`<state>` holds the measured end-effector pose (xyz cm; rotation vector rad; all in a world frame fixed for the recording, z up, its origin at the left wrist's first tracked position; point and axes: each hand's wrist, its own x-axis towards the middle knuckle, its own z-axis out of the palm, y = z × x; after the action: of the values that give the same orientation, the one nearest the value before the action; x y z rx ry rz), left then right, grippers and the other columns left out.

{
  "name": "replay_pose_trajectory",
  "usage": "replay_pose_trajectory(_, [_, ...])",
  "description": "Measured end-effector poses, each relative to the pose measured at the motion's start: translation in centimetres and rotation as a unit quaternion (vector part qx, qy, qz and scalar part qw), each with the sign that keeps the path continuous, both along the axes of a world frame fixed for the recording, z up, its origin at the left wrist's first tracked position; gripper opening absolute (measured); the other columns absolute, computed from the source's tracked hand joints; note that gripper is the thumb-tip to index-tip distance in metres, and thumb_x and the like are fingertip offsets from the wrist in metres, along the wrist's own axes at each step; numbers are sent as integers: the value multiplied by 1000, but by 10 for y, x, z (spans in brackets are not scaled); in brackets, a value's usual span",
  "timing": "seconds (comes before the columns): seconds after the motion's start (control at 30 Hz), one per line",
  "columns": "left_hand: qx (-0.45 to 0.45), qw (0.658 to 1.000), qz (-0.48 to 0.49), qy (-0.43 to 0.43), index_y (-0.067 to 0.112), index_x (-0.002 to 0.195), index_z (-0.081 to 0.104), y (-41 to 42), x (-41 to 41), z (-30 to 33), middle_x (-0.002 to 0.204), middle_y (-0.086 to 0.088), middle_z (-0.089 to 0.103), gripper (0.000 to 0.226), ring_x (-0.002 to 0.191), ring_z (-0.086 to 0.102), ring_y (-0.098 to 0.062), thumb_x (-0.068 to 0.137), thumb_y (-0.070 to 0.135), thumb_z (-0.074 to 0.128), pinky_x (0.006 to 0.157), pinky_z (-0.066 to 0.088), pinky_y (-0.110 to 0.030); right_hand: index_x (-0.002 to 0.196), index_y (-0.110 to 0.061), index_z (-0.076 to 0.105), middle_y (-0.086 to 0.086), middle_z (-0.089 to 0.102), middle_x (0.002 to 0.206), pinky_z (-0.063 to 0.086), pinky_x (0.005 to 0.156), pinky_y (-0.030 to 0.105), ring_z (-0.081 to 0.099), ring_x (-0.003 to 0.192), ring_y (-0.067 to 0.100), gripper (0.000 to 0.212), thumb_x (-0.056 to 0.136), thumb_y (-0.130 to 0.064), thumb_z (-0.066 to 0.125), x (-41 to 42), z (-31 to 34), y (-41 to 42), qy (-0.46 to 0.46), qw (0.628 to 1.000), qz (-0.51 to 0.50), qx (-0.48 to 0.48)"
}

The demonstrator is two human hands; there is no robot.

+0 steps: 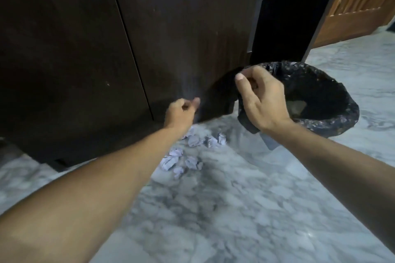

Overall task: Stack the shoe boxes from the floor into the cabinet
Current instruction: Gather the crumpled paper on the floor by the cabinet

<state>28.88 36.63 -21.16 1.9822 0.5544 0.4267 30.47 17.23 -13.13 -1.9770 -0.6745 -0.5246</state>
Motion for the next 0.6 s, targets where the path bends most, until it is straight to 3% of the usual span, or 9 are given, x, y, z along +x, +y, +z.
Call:
replay_pose_trajectory(0.07, [52, 997, 20, 48, 12, 91, 70, 35, -33, -29, 75, 3, 64, 28, 89, 66, -26, 86, 39, 67, 67, 42, -24, 94, -15, 63, -2, 62, 86, 45, 67, 19, 57, 73, 6, 26, 96, -38, 51, -11, -22, 18, 16, 998, 47, -43])
replay_pose_trajectory(0.13, [103, 990, 44, 82, 8, 99, 69, 65, -66, -53, 88, -5, 67, 33, 97, 63, -28, 82, 37, 72, 79, 46, -28, 98, -20, 62, -2, 62, 96, 50, 72, 23, 60, 79, 4, 27, 95, -44, 49, -18, -49, 33, 60, 988, 84, -111])
replay_pose_trajectory(0.2, [184, 974, 67, 111, 5, 109, 66, 87, -97, -75, 106, -15, 64, 47, 107, 55, -34, 78, 40, 74, 92, 43, -36, 111, -24, 58, 0, 60, 113, 52, 82, 37, 63, 96, 15, 32, 94, -50, 48, -20, -78, 44, 115, 964, 98, -218])
replay_pose_trajectory(0.3, [267, 946, 115, 142, 3, 123, 58, 108, -133, -101, 125, -19, 53, 85, 117, 45, -39, 67, 65, 67, 103, 35, -45, 135, -18, 43, 6, 45, 139, 45, 97, 41, 54, 117, 27, 61, 90, -58, 51, -17, -113, 54, 213, 911, 92, -339])
replay_pose_trajectory(0.43, [245, 928, 196, 199, 5, 142, 37, 129, -151, -126, 152, -18, 25, 116, 139, 24, -38, 56, 73, 74, 113, 16, -52, 147, -16, 29, 8, 27, 154, 34, 110, 45, 31, 139, 30, 91, 78, -67, 61, -4, -145, 58, 247, 889, 65, -380])
replay_pose_trajectory(0.6, [168, 931, 195, 257, 11, 149, 21, 145, -145, -140, 159, -14, 12, 129, 147, 9, -31, 51, 79, 70, 118, 8, -49, 152, -24, 16, 4, -3, 163, 22, 116, 54, 1, 149, 30, 120, 58, -80, 66, 12, -171, 64, 260, 874, 20, -409])
